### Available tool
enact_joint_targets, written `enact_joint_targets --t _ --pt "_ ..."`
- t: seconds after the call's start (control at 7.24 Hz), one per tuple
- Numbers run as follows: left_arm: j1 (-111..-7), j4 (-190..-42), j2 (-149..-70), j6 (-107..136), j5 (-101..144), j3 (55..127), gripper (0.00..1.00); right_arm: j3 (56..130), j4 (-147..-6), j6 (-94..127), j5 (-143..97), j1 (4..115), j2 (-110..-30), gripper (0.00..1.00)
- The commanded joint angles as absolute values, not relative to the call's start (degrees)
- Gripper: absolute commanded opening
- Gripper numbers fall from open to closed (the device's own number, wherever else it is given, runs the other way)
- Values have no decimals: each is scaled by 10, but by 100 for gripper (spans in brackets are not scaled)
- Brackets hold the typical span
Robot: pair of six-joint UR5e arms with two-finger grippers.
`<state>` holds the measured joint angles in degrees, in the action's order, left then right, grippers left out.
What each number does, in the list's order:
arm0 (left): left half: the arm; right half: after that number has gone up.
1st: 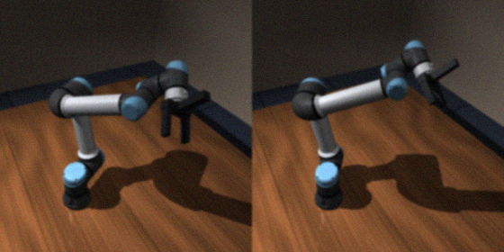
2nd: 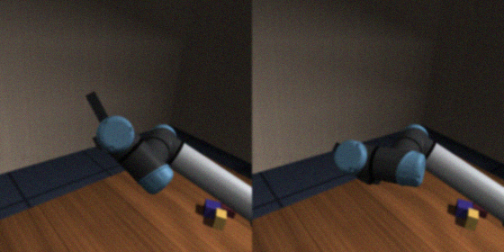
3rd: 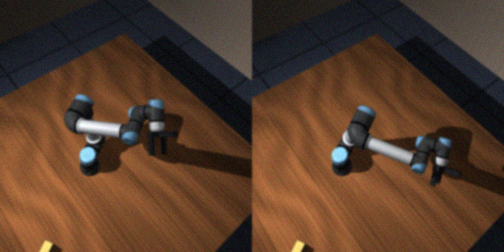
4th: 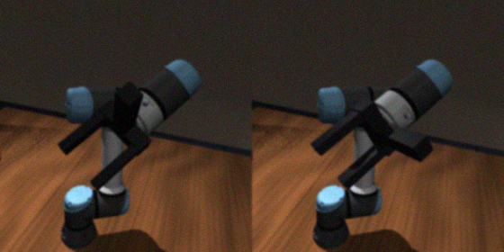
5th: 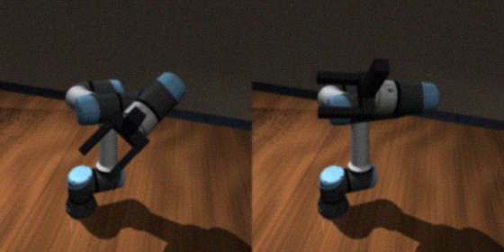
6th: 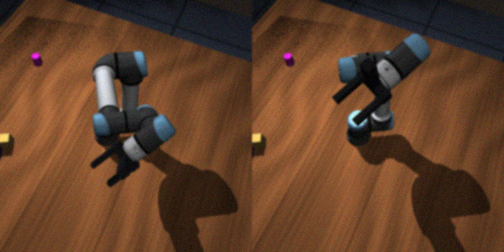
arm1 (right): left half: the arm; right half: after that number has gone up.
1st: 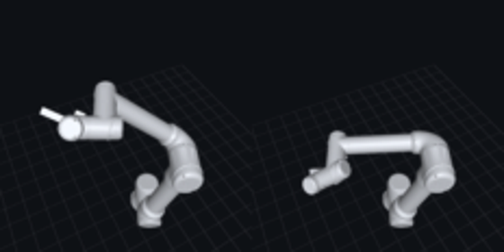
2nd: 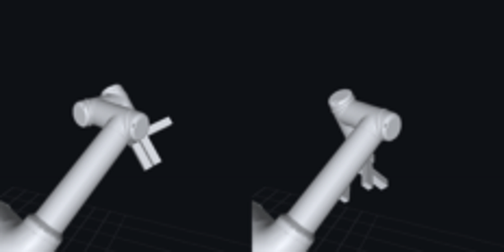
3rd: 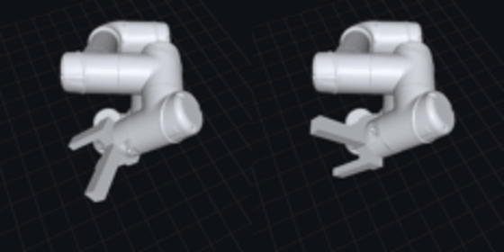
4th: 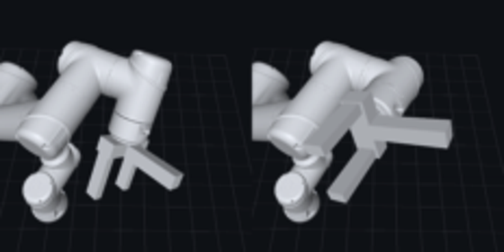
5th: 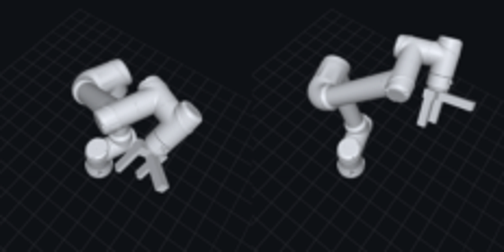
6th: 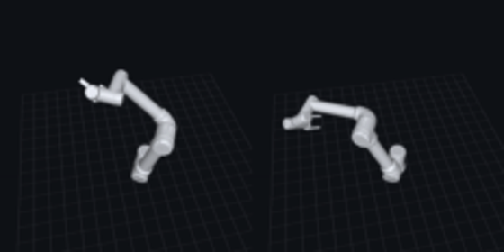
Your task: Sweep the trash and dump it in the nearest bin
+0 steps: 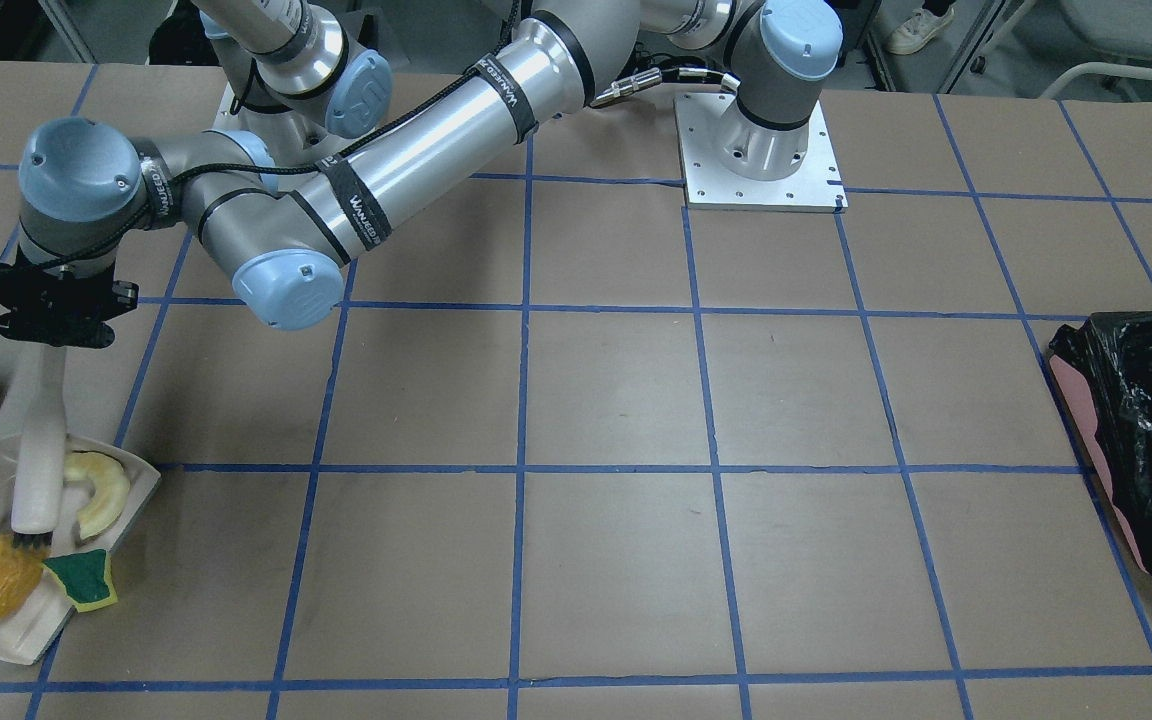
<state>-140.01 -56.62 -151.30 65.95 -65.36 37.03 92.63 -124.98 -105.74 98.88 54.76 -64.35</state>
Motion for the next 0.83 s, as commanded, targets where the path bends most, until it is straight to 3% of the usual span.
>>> enact_joint_targets --t 0.0,0.69 --pt "-1404 -566 -1494 674 -651 374 0 926 -1249 -1056 989 548 -644 19" --pt "-1296 -583 -1462 434 -744 468 0 928 -1233 -1049 972 548 -644 19"
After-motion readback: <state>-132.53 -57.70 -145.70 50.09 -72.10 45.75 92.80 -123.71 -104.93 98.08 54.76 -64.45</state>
